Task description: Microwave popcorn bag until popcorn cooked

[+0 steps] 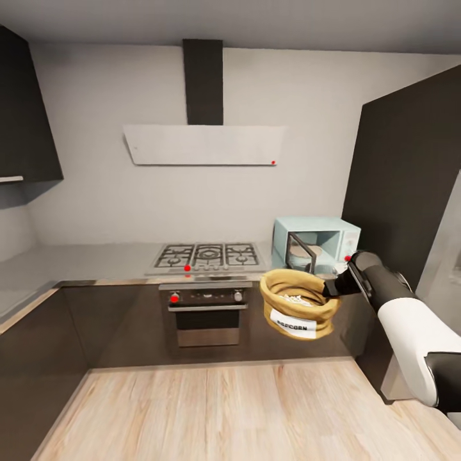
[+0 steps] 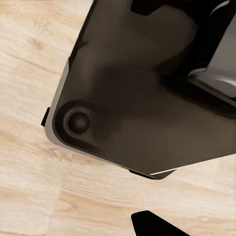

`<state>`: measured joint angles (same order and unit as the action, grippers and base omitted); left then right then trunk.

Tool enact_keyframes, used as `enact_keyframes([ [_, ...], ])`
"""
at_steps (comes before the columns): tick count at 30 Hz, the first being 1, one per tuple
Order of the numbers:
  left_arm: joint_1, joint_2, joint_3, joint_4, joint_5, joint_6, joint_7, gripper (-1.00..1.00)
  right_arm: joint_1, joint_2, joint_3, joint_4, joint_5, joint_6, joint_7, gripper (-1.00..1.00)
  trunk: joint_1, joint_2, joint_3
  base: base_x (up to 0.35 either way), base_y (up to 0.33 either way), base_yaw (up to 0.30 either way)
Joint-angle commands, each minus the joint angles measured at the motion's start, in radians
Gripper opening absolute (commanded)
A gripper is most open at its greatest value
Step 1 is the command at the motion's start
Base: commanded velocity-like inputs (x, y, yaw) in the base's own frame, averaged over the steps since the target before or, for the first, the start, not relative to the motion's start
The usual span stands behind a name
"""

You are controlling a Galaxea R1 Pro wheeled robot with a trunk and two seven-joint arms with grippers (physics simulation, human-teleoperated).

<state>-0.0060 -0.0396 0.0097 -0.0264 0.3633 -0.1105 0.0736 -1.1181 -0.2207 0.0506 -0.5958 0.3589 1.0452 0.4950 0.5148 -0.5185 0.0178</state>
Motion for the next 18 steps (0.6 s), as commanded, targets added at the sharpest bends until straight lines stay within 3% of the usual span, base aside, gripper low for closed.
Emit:
enact_keyframes([
  [1,0.000,0.000,-0.001,0.000,0.001,-0.004,0.002,1.00,0.000,-0.003,0.005,-0.001,0.008,0.002,0.010,-1.00,0.000,-0.001,0.001,0.000,0.000,-0.255],
  [13,0.000,0.000,0.001,0.000,0.004,-0.001,0.003,1.00,0.000,-0.010,0.005,-0.001,0.008,0.002,0.008,-1.00,0.000,-0.001,0.011,0.000,0.000,-0.255],
  [18,0.000,0.000,0.001,0.000,0.005,0.001,0.003,1.00,0.000,-0.029,0.005,0.001,0.008,0.002,0.006,-1.00,0.000,-0.001,0.016,0.000,0.000,-0.255],
])
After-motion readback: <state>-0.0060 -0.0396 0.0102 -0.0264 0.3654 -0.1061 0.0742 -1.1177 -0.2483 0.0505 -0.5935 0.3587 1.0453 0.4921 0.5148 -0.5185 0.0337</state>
